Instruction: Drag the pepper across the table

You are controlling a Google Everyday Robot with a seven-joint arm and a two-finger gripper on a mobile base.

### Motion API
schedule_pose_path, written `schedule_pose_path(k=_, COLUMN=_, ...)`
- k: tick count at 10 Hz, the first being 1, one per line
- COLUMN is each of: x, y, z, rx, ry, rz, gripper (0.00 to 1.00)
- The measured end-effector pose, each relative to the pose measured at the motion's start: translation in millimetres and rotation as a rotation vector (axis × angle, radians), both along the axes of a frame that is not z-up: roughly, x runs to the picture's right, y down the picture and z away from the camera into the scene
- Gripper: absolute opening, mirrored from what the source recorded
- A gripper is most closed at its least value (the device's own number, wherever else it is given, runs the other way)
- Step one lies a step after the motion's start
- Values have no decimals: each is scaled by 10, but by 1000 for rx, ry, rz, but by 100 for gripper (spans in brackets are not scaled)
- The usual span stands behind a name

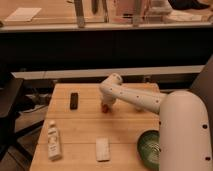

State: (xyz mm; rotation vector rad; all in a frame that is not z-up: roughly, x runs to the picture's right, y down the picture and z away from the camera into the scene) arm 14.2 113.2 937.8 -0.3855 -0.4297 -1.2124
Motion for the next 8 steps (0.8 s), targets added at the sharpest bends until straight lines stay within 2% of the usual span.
schedule_pose_path(k=8, x=144, y=0, z=10, rx=1, ry=2, rz=22, gripper=4)
